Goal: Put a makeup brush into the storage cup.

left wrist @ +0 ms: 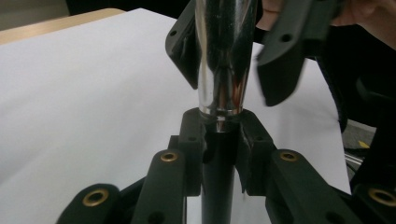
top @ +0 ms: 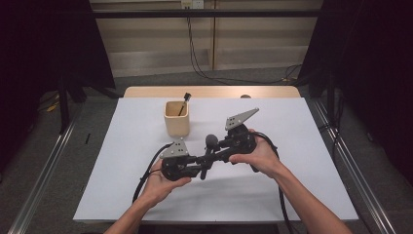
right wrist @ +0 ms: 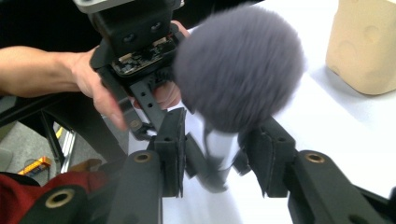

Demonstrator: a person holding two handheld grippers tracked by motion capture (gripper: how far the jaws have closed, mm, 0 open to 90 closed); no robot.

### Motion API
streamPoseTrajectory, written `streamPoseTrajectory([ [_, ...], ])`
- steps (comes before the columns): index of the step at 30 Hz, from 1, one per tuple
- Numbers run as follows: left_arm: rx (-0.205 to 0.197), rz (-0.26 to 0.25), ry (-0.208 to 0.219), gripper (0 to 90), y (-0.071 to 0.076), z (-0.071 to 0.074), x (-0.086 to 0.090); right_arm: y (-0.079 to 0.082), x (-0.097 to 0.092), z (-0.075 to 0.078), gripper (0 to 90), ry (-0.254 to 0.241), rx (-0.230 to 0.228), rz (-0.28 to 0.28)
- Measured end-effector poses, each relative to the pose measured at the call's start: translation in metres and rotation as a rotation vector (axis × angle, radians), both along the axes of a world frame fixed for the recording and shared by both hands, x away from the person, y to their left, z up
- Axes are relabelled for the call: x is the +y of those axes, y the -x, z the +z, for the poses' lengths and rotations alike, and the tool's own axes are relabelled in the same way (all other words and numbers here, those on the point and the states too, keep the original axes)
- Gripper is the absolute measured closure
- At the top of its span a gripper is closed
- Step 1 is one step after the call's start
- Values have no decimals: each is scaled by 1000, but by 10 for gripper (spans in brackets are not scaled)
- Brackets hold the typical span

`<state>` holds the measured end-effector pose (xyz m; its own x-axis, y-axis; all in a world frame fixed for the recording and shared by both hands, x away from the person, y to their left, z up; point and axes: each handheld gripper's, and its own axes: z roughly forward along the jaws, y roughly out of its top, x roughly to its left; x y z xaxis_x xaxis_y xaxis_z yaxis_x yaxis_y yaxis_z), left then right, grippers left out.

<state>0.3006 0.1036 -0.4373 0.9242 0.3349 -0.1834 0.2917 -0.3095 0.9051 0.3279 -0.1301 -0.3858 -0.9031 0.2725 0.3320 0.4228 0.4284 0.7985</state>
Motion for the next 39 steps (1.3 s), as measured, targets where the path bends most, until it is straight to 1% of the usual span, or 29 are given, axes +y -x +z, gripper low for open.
streamPoseTrajectory([
  [2,2,8,7,745,-1,0,2,0,-3,0,429,-17,-16,-35],
  [3,1,10,8,746,-1,1,3,0,-5,0,406,-13,-18,-49],
  [4,1,15,9,745,-1,1,3,0,-6,-1,391,-21,-15,-47],
  [5,3,19,15,746,-2,2,4,1,-8,-2,347,-27,-21,-56],
  [6,0,20,15,745,-2,2,5,1,-9,-3,296,-23,-36,-73],
  [9,-2,30,19,746,-3,4,8,3,-13,-4,200,-25,-48,-107],
  [11,-5,33,23,745,-3,5,10,4,-17,-5,146,-30,-57,-134],
  [13,-4,40,23,745,-3,5,11,7,-20,-6,132,-46,-77,-161],
  [15,-6,41,23,746,-3,5,13,9,-24,-8,78,-39,-84,-176],
  [17,-8,46,21,745,-3,6,14,11,-27,-10,36,-28,-83,-205],
  [19,-9,48,26,745,-3,7,17,13,-32,-12,16,-41,-92,-244],
  [20,-12,52,24,745,-3,8,18,13,-34,-13,3,-40,-91,-258],
  [23,-12,62,28,745,-4,9,21,13,-40,-17,16,-35,-78,-323],
  [24,-13,66,23,746,-4,9,22,13,-43,-17,16,-36,-80,-337],
  [26,-16,70,21,745,-3,9,23,12,-47,-19,15,-50,-80,-357],
  [28,-16,72,27,746,-3,9,25,15,-50,-20,11,-58,-99,-363],
  [30,-18,79,31,745,-2,11,27,19,-53,-21,12,-53,-124,-384],
  [34,-23,92,31,745,-3,14,34,24,-61,-26,12,-49,-117,-409],
  [35,-18,95,36,746,-3,14,35,26,-64,-27,11,-50,-125,-433],
  [38,-19,99,34,746,-3,16,40,31,-70,-28,12,-31,-151,-459],
  [39,-20,103,37,745,-3,16,42,32,-73,-28,13,-36,-159,-466],
])
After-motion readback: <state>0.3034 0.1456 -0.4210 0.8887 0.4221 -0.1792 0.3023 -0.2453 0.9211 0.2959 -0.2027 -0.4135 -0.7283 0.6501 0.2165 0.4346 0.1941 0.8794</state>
